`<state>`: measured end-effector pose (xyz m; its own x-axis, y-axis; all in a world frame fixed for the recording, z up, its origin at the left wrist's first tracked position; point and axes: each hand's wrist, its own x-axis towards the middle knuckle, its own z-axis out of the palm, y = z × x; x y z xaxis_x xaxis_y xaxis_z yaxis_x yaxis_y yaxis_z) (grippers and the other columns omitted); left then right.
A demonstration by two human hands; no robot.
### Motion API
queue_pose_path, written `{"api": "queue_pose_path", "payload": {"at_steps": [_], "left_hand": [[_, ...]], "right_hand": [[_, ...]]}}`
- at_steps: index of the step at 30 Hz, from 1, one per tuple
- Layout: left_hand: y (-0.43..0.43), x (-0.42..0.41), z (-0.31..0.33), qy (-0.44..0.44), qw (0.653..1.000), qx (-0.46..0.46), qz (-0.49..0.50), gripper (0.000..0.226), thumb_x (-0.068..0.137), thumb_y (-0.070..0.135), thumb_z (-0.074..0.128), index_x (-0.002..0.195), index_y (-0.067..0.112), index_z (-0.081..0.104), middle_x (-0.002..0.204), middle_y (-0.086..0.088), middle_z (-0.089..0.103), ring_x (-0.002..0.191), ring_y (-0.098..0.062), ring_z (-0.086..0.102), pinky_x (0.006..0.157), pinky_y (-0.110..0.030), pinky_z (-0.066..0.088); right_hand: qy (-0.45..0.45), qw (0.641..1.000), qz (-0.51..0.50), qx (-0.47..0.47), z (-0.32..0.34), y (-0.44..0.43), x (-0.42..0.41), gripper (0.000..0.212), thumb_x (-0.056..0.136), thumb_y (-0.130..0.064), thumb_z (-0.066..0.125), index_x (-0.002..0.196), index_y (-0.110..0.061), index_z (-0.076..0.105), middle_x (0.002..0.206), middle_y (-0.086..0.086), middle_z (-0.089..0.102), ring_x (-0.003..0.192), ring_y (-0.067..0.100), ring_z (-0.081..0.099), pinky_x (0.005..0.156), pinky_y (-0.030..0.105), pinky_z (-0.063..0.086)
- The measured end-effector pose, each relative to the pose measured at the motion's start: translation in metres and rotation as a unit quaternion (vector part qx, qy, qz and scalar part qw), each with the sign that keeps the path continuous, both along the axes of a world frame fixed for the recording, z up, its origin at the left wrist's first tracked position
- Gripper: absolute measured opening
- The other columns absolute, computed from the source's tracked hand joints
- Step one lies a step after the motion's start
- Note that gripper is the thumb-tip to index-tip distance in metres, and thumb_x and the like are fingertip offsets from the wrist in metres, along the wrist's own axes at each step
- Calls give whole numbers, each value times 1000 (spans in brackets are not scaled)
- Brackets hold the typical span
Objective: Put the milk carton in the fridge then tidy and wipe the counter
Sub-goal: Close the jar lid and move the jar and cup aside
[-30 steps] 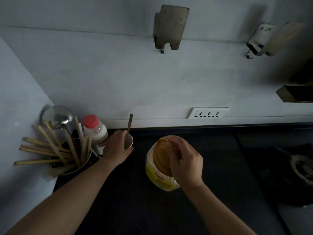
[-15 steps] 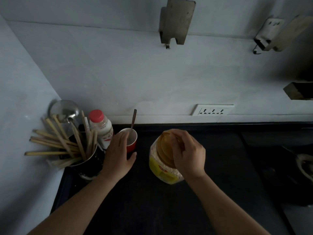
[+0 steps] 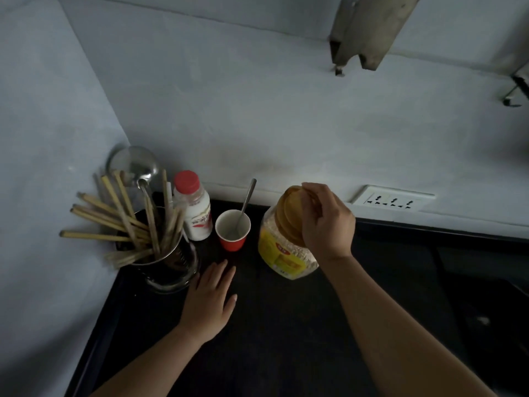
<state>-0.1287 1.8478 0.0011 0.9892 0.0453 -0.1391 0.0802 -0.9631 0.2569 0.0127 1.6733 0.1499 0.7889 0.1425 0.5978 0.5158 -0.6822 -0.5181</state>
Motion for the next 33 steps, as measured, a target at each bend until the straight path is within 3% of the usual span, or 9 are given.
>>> {"api": "queue_pose_path", "payload": {"at_steps": [10,14,17,20,23,26,30,31,33], "left_hand": [[3,3,-3,21,1000,-8,-6,59,81,48,35,130,19,50,137,-6,52,122,-25,53,94,-41,46],[12,13,17,-17,996,-88,16,55,88,43,43,134,15,46,141,-6,45,131,-20,41,106,-28,28],[16,17,38,-64,990,-121,26,49,90,33,53,136,17,43,140,-5,44,130,-18,40,105,-25,28],[19,24,57,-90,985,-141,28,45,91,33,52,133,17,45,134,-2,51,124,-17,46,99,-24,34],[18,35,75,-121,976,-180,27,37,90,30,53,124,15,52,119,-1,60,110,-15,55,88,-24,40],[12,55,88,-143,968,-202,33,30,90,26,55,117,14,56,113,0,62,105,-13,58,84,-24,43],[-4,91,98,-163,962,-208,66,29,90,24,56,117,14,58,114,-3,62,106,-17,58,85,-24,41],[-7,101,99,-165,962,-202,79,31,89,23,56,118,13,57,116,-5,61,107,-18,57,85,-24,39],[-10,118,98,-169,964,-180,97,35,88,22,58,121,11,54,119,-8,59,110,-21,56,86,-25,40]], "right_hand": [[6,1000,13,6,2,3,14,21,89,-27,51,99,-17,66,86,0,67,71,18,62,53,27,47],[92,995,14,41,-1,-8,2,33,87,-26,59,119,-17,56,108,4,54,97,17,52,73,25,42],[130,988,-40,74,-18,-23,-28,58,83,-32,66,132,-14,40,129,8,41,113,14,42,87,16,35],[198,974,-72,88,-45,-39,-63,71,80,-34,67,138,-15,30,139,5,32,124,13,37,97,22,34],[312,948,-59,22,-72,-47,-95,63,83,-34,64,136,-19,33,141,0,33,129,12,35,103,27,35],[405,907,5,-113,-102,-46,-120,65,88,-46,52,142,-20,26,150,-2,23,138,13,23,113,32,27],[405,873,41,-270,-138,-50,-129,70,90,-57,30,147,-20,12,157,-1,3,145,18,1,116,32,2],[393,869,42,-296,-142,-51,-131,70,89,-58,26,147,-21,14,157,0,6,145,19,5,114,32,3],[385,864,33,-323,-145,-54,-132,68,85,-60,28,140,-21,34,151,2,31,138,21,31,108,33,20]]}}
